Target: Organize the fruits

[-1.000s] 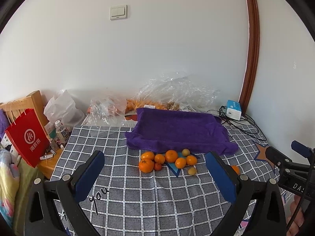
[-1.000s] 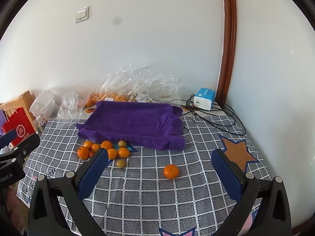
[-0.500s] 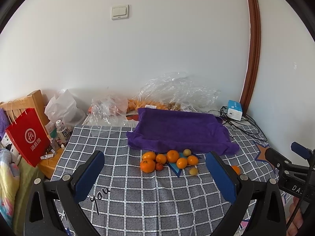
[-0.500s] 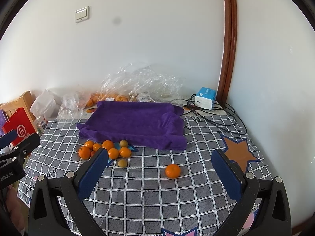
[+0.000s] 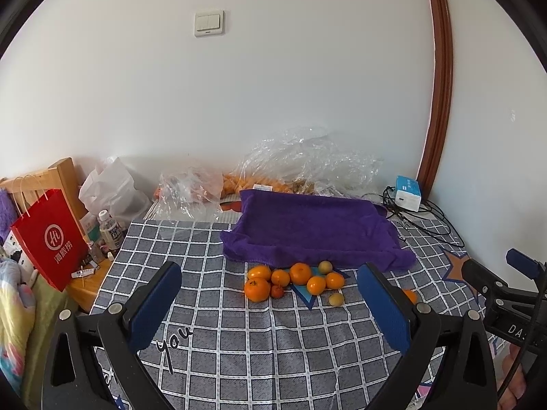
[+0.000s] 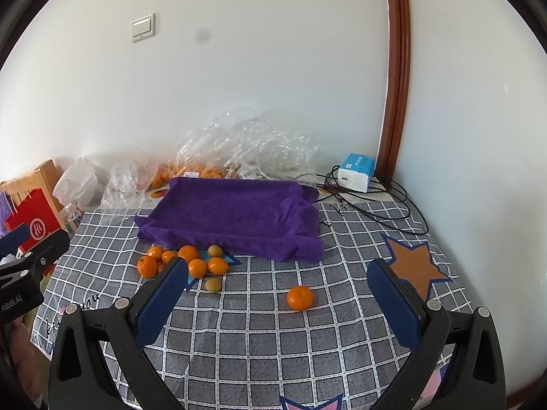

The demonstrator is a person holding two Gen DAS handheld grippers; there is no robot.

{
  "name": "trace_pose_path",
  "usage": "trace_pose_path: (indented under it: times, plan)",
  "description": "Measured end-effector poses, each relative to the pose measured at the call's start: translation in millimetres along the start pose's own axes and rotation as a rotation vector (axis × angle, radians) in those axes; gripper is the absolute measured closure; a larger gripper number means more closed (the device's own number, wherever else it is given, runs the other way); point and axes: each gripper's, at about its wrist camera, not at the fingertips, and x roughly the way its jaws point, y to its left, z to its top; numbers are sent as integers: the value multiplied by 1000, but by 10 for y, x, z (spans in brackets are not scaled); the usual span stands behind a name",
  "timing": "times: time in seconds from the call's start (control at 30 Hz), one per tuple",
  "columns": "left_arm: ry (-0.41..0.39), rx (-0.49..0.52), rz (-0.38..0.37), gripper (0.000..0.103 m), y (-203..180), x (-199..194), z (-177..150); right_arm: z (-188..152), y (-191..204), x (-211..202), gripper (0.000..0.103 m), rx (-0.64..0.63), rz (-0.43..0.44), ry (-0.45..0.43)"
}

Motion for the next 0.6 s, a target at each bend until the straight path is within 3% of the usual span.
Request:
trace_pose_path:
  times: [0.6]
  plan:
    - [31, -48, -8, 0, 110, 272, -107, -66, 68, 206, 0, -52, 18, 21]
